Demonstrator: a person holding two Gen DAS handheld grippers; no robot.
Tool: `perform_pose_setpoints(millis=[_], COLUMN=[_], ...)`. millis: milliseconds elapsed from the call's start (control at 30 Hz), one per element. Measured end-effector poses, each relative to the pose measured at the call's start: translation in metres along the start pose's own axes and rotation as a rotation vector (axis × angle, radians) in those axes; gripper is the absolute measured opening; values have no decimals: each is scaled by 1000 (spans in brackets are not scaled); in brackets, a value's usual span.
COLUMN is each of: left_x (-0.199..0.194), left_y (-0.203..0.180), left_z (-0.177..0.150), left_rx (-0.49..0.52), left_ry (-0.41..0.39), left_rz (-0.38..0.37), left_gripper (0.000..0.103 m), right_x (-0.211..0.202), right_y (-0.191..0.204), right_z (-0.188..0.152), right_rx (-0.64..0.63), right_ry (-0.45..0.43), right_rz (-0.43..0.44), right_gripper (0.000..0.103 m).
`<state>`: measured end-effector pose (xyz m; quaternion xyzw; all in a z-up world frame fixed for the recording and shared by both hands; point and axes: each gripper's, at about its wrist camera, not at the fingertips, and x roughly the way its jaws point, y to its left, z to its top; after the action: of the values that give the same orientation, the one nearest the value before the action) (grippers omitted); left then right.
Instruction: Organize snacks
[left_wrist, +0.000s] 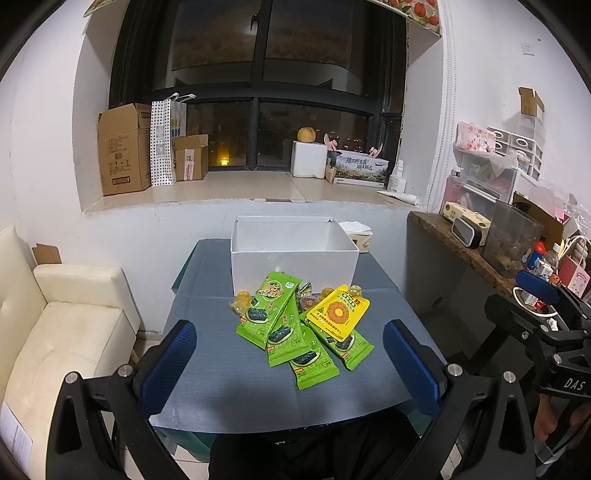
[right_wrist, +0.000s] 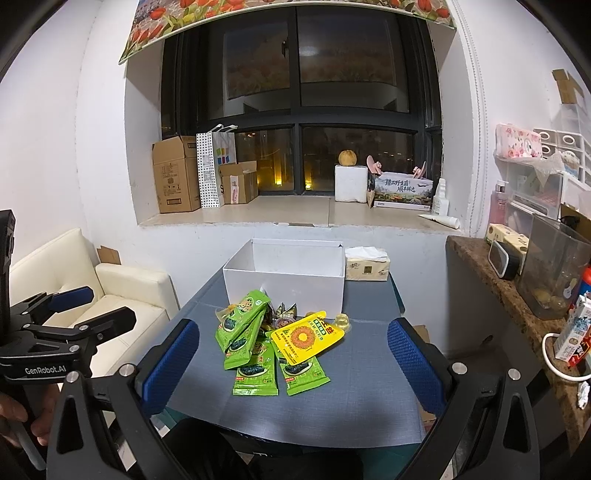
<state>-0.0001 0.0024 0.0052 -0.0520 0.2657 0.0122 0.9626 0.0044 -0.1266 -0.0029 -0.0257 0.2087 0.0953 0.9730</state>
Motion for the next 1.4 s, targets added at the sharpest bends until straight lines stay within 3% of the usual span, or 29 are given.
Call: perform_pose_setpoints(millis=[800, 1133, 1400], left_x=[5, 36, 80], left_y=[6, 16, 32], left_z=[-2, -8, -10], left_rx=[24, 32, 10], left_ry=[-24, -9, 63], left_rz=[27, 27, 9], left_gripper=[103, 103, 103], right_x=[15, 90, 172], right_y=[-2, -16, -25], right_z=[-6, -21, -29], right_rx=[4, 17, 62], right_ry=[37, 170, 278], right_rz=[1, -2, 10], right_gripper=[103, 103, 103])
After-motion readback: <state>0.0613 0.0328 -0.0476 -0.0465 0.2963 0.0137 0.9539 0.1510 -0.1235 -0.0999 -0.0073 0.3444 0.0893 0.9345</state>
